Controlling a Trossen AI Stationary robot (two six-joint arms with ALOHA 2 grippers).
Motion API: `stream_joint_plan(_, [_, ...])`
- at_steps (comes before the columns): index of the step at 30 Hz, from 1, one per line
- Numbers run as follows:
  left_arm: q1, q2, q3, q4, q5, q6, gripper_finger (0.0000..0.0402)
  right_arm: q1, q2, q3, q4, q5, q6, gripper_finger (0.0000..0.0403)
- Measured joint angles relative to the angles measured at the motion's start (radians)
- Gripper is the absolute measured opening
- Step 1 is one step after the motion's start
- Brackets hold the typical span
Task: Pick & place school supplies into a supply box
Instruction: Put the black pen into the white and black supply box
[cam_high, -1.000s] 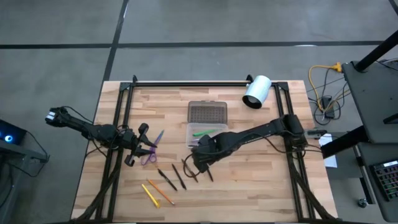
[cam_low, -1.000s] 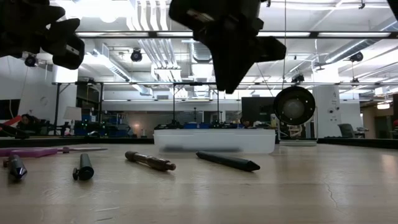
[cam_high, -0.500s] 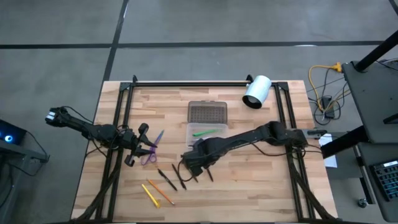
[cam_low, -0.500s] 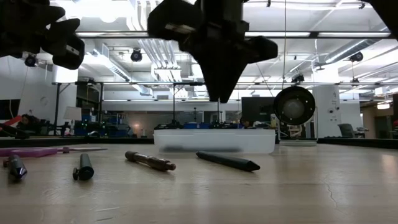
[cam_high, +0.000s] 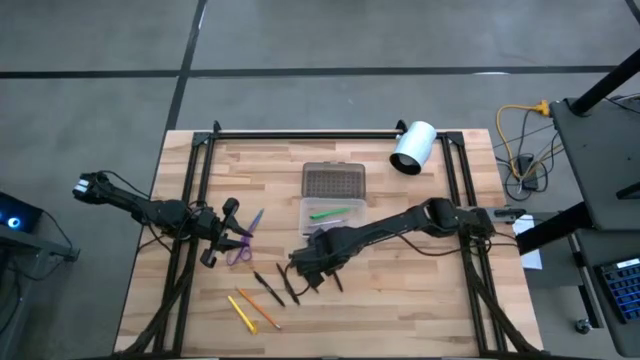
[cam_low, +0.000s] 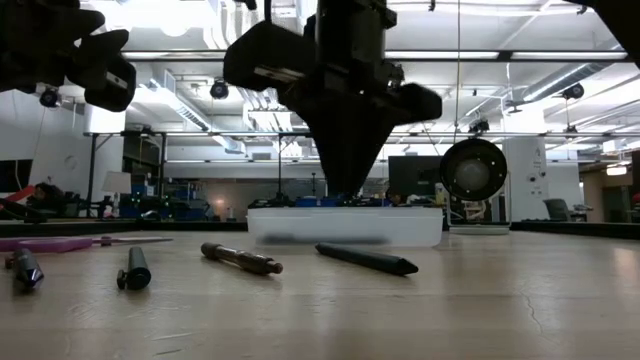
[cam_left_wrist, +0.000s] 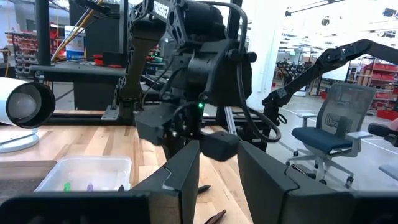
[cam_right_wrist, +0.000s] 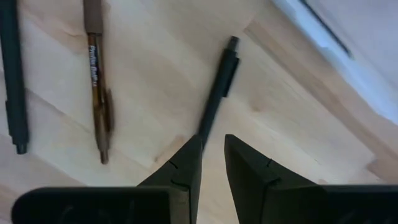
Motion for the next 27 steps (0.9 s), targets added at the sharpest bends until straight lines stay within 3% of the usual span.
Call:
stream_joint_plan(9, [0.000, 0.000, 0.000, 0.000, 0.000, 0.000, 0.0096, 0.000, 0.000, -0.038, 0.028, -0.008, -0.004, 0.0067])
stream_joint_plan(19, [0.000, 0.000, 0.000, 0.000, 0.000, 0.000, 0.0096, 0.000, 0.000, -0.089, 0.082, -0.008, -0.018, 0.0117])
stream_joint_plan(27, [0.000, 0.000, 0.000, 0.000, 0.000, 0.000, 0.0096, 0.000, 0.000, -0.175, 0.215, -0.043, -0.009, 0.0128])
